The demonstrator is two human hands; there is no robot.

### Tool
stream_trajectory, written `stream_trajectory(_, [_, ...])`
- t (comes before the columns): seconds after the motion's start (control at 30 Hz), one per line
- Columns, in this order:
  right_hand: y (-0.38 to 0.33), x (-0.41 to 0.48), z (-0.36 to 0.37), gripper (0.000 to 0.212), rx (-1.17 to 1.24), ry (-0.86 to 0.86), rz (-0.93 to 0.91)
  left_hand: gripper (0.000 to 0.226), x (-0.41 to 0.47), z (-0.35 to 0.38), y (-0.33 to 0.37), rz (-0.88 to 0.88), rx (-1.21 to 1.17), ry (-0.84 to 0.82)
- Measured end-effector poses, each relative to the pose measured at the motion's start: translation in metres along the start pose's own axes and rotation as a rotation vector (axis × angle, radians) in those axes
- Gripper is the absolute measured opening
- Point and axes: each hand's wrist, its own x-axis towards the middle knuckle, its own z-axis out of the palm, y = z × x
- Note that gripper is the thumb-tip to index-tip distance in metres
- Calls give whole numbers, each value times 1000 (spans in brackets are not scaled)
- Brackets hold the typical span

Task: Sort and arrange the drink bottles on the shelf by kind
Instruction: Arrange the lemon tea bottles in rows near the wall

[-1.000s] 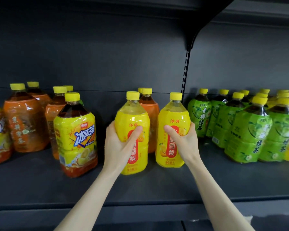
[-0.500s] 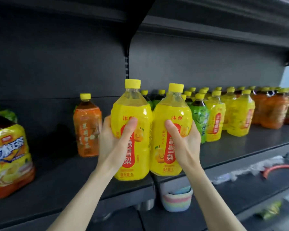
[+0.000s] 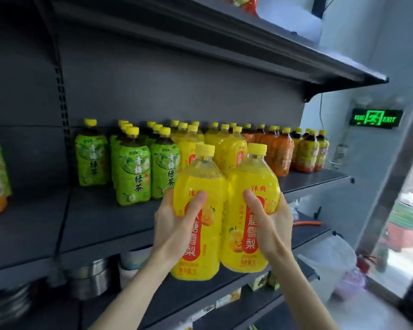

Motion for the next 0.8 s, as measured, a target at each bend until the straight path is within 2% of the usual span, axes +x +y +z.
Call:
stream_trajectory(0.2, [29, 67, -28, 67, 18, 0, -25, 70, 44, 66, -16, 52, 21, 13])
stream_trajectory(0.37, [70, 128, -26, 62, 38, -26, -41, 82, 95, 102, -57, 89, 63, 76])
stream_trajectory(0.53, [100, 192, -15, 58, 69, -85, -32, 85, 149, 131, -88, 72, 113, 165])
stream_trajectory(0.63, [117, 224, -7, 55, 106, -116, -27, 78, 173, 140, -102, 69, 149, 212])
stream_trajectory(0.8, [139, 260, 2, 65, 146, -187, -18, 77, 196, 150, -121, 95, 227, 265])
